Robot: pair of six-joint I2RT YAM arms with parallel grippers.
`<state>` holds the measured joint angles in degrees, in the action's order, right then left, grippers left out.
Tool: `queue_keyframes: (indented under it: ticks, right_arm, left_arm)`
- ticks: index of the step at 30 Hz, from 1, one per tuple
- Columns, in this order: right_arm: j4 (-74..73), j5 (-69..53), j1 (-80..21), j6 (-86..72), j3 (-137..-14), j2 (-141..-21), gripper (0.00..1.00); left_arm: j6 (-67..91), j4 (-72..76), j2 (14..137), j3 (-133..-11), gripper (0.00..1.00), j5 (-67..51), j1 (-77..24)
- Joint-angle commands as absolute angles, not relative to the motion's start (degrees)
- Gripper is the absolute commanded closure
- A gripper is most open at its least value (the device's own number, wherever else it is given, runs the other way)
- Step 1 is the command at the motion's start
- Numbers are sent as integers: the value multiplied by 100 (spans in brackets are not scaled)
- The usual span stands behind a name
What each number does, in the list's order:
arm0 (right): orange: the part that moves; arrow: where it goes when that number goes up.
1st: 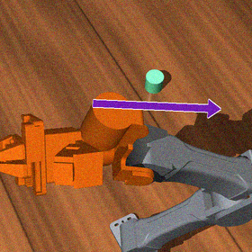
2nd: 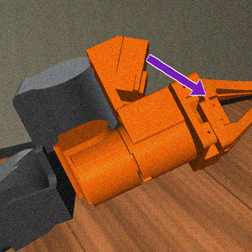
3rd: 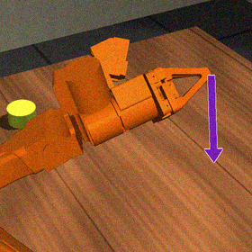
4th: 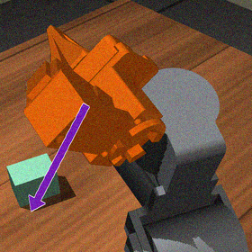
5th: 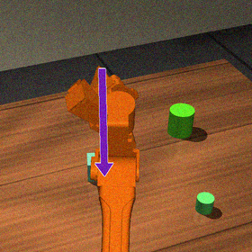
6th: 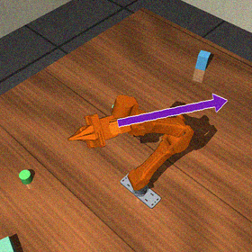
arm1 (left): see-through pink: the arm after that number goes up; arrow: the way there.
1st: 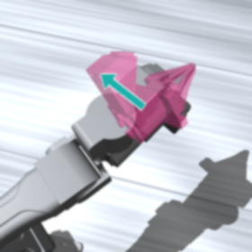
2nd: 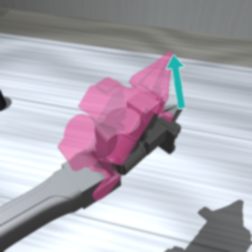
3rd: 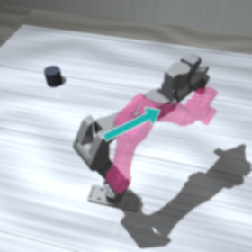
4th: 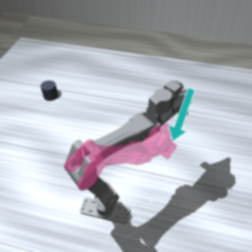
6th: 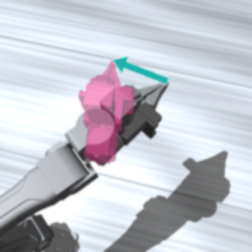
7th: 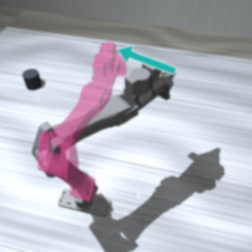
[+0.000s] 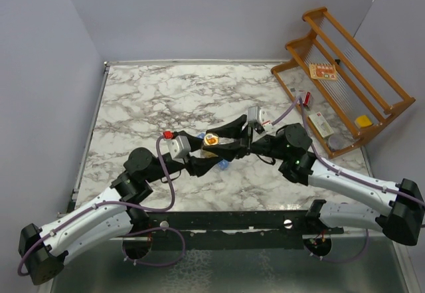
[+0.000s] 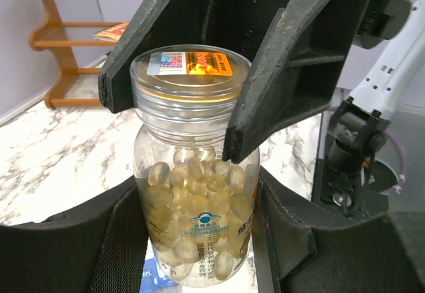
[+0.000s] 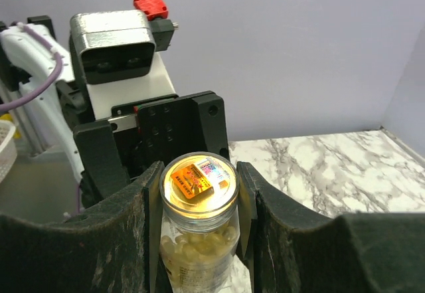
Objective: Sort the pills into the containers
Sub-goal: Screw the lid of the pill bottle onto the pill bottle.
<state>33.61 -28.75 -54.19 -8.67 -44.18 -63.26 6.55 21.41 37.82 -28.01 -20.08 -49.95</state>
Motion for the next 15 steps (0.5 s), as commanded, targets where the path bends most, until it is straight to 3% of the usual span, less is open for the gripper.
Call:
queue_keyframes:
  ticks: [1,8,11,15]
  right_arm:
    - [2498,-1729,-5715,-622,-4476,-6558,99]
    - [2200,-304,-6325,-69,-4866,-7128,99]
    - [2100,338,-6569,152,-5031,-7336,83]
    - [2152,491,-6640,215,-5046,-7346,73]
  left_arm:
    - [499,3408,3567,-2861,100,-1509,-4997]
    - [492,3586,3799,-2917,100,-1163,-4993]
    - [475,3636,3812,-2916,100,-1076,-4993]
    - [466,3629,3785,-2899,100,-1143,-4993]
